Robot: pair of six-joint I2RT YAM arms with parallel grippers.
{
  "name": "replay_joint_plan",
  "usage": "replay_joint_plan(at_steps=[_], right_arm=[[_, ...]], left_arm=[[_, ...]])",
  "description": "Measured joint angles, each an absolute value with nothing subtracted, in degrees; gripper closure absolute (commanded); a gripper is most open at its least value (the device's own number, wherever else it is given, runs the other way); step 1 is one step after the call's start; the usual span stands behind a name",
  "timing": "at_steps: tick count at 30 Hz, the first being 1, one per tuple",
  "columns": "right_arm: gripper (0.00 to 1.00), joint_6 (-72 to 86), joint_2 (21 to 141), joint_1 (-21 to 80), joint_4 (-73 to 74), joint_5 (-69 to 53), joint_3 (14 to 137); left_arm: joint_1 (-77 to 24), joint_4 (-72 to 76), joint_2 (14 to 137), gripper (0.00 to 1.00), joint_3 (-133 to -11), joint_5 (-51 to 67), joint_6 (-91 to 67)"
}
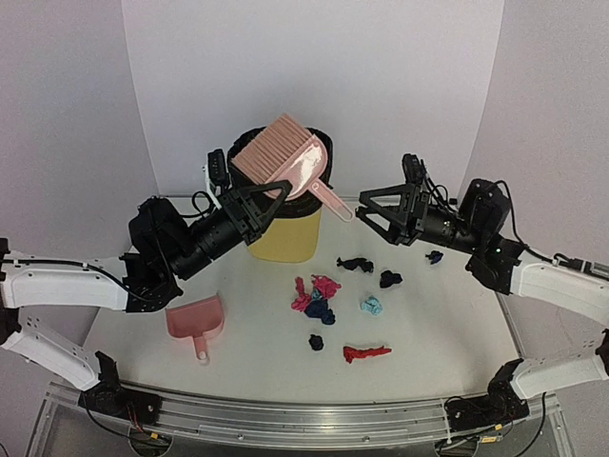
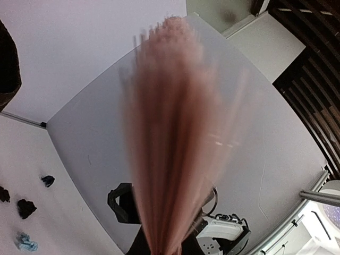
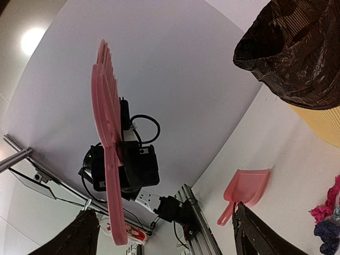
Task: Sweep away the paper scraps from the table
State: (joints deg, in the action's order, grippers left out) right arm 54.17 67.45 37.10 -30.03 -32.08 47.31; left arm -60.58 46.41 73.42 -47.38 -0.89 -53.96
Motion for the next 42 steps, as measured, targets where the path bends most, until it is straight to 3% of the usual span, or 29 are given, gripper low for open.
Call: replay_joint_plan(at_steps=[12, 42], right_arm=[[0.33, 62.3, 73.2, 41.6, -43.3, -25.5, 46.8], [0.53, 71.0, 84.0, 43.6, -49.5, -20.5, 53.1]], left_arm=[[-61.2, 53.2, 80.7, 1.00, -48.9, -12.9, -55.4], [-61.8, 57.0, 82.1, 1.00, -49.4, -17.2, -57.6]])
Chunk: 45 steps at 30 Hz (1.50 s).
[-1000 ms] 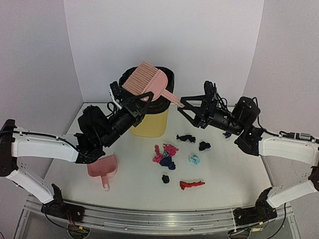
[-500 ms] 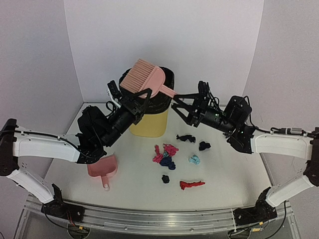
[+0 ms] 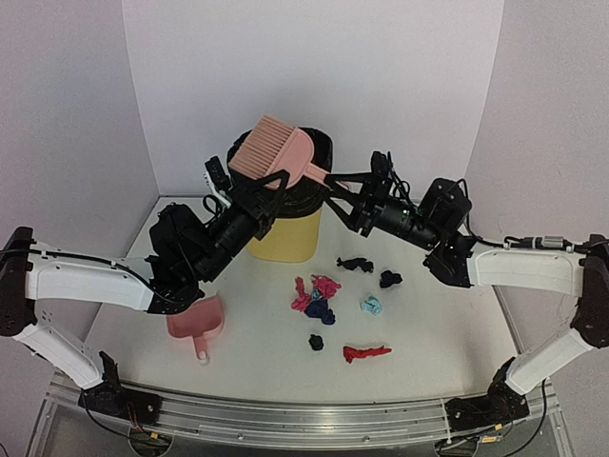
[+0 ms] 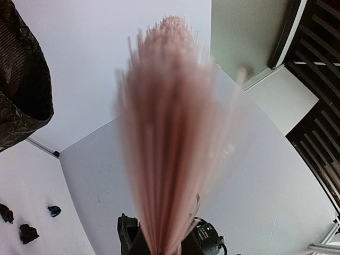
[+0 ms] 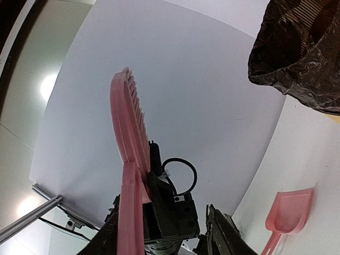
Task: Sweep away the paper scraps from the table
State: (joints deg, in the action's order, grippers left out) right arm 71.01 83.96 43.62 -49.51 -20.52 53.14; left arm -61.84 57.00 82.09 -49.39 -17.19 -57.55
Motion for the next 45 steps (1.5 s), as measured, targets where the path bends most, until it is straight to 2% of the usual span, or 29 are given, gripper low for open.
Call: replay_joint_plan(at_steps=[4, 14, 20, 21, 23, 25, 27, 28, 33, 38, 45], right_arm=[[0.57, 71.6, 84.0, 43.7, -50.1, -20.5, 53.3], [0.76, 72.4, 84.3, 43.7, -50.9, -20.6, 54.0], [0.99, 72.9, 84.5, 43.7, -51.2, -20.8, 54.0], [1.00, 72.8, 84.6, 43.7, -51.2, -20.8, 54.0], [1.00, 72.5, 84.7, 43.7, -51.2, -20.7, 54.0], [1.00, 72.1, 84.7, 43.6, -51.2, -20.6, 54.0], [1.00, 72.0, 84.7, 43.6, -51.0, -20.5, 54.0], [1.00, 72.0, 84.7, 43.6, -50.8, -20.5, 54.0], [1.00, 69.3, 82.5, 42.8, -42.7, -20.6, 54.0], [1.00, 58.0, 73.1, 41.6, -17.2, -18.2, 56.8], [1.00, 39.6, 62.0, 41.0, 18.5, -7.7, 69.5]], left_arm=[[-61.8, 56.9, 82.2, 1.00, -49.4, -17.3, -58.1], [-61.8, 56.4, 83.0, 1.00, -49.4, -17.6, -58.6], [-61.8, 56.7, 83.4, 1.00, -49.4, -18.2, -59.6], [-61.9, 56.9, 83.4, 1.00, -49.4, -18.2, -59.9], [-61.9, 57.0, 83.6, 0.93, -49.4, -18.4, -60.4], [-61.9, 57.1, 83.7, 0.49, -49.4, -18.3, -60.5], [-61.9, 57.0, 83.7, 0.14, -49.4, -17.9, -59.8], [-61.9, 56.0, 83.7, 0.04, -49.5, -17.1, -59.0], [-61.9, 48.7, 82.7, 0.00, -49.5, -14.4, -55.8], [-61.9, 33.7, 76.2, 0.00, -49.4, -13.4, -51.8], [-61.9, 14.2, 65.2, 0.00, -48.7, -14.2, -50.5]])
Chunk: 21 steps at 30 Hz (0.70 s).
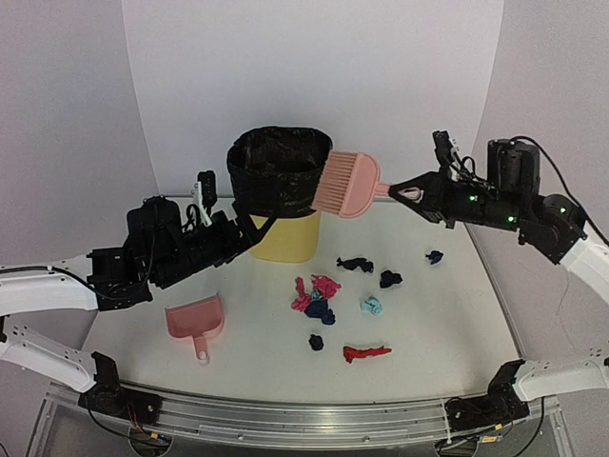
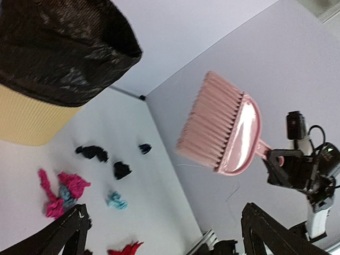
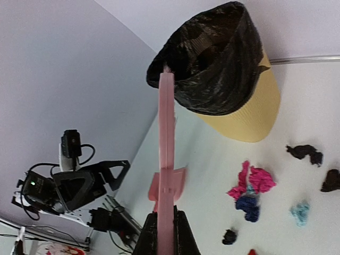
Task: Sweep away the paper scraps from the table
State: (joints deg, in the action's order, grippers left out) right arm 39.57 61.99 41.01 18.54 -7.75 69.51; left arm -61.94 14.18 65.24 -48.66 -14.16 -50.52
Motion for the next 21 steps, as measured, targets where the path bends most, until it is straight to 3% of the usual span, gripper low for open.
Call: replay_joint_plan(at_steps=[6, 11, 21], right_arm=[[1.00, 28.2, 61.9, 39.6, 46.1, 5.7, 77.4], [1.00, 20.8, 68.3, 34.4, 62.4, 12.3, 81.5], [1.00, -0.1, 93.3, 17.9, 74.3, 16.7, 94.3]], left_arm=[[-62.0, -7.0, 62.0, 0.00, -48.8, -16.3, -54.0], [-62.0, -22.6, 68.7, 0.00, -52.1, -17.0, -57.2], [-62.0, -33.1, 79.1, 0.00, -60.2, -16.9, -56.6]])
